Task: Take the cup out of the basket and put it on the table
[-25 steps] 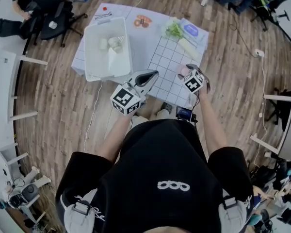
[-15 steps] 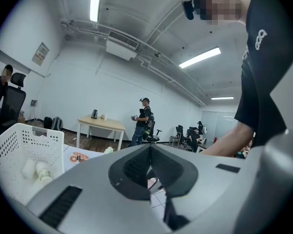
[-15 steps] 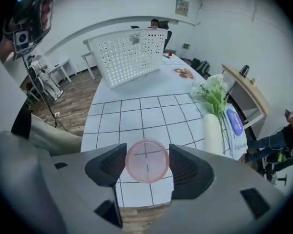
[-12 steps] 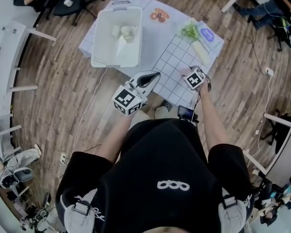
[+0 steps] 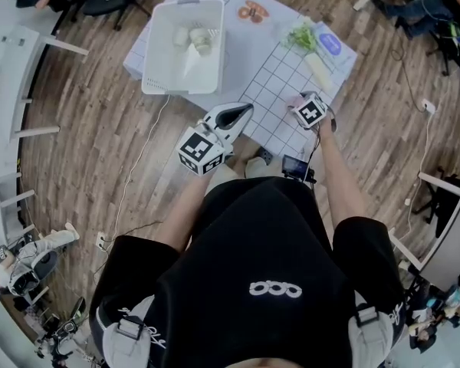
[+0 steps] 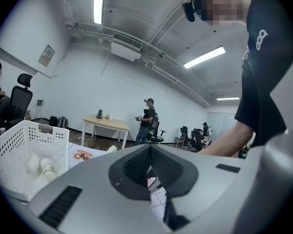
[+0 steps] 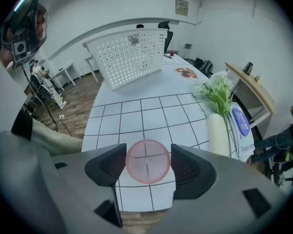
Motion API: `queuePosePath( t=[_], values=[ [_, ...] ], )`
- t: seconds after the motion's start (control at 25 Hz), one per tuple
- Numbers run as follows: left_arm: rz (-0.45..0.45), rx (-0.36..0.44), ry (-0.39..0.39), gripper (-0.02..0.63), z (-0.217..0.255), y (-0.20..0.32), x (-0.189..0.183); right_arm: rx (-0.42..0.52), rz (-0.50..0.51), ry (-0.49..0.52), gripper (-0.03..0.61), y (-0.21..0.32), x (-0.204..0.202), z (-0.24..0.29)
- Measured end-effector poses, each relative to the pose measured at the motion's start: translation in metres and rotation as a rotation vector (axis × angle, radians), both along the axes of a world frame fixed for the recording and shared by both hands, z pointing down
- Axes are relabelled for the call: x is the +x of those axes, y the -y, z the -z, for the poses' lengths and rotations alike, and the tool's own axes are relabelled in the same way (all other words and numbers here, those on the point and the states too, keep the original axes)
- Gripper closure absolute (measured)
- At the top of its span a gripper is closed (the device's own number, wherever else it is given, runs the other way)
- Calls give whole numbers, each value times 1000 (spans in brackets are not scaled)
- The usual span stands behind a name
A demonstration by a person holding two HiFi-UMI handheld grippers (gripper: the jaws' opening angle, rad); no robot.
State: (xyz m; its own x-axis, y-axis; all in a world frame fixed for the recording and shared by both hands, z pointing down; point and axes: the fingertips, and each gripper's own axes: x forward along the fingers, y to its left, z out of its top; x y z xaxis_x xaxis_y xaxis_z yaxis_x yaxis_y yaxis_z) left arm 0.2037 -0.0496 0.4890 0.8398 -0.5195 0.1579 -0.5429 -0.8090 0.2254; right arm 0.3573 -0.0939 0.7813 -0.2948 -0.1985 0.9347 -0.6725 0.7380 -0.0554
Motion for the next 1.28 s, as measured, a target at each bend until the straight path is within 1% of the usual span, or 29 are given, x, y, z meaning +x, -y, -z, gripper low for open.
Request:
queuePosePath(
  t=[0.16, 0.28, 0.44, 0.6, 0.64, 0.68, 0.72, 0.8, 0.92, 1.0, 1.12, 1.28],
  values=[
    [-9, 7, 1, 606, 4, -2, -4, 11, -39, 34, 304, -3, 0, 9],
    [-15, 14, 2, 606, 7, -1, -8, 53, -53, 30, 304, -4, 4, 23],
    [-26, 29, 0, 606, 12, -1, -15, 180, -90, 41, 304, -3, 8, 67],
    [-41, 45, 3, 606, 18, -2, -24, 312, -187, 102, 305, -8, 8, 127],
    [-44, 49, 3, 605, 19, -1, -28, 346, -214, 124, 315, -10, 6, 142],
    [-46, 52, 2, 606, 20, 0, -31, 382, -237, 149, 338, -11, 3, 157],
    [-48, 56, 2, 606, 21, 1, -35, 420, -255, 177, 369, -13, -1, 173],
    [-50, 59, 2, 606, 22, 1, -43, 485, -281, 240, 455, -18, -15, 202],
    [-57, 62, 6, 606, 24, -1, -56, 560, -302, 337, 526, -33, -40, 241],
    [-65, 72, 13, 605, 28, 0, -65, 615, -299, 392, 543, -40, -58, 266],
    [-56, 91, 24, 605, 33, 6, -83, 679, -262, 453, 555, -48, -89, 293],
    [-31, 94, 29, 606, 32, 10, -104, 695, -206, 489, 555, -61, -127, 303]
  ],
)
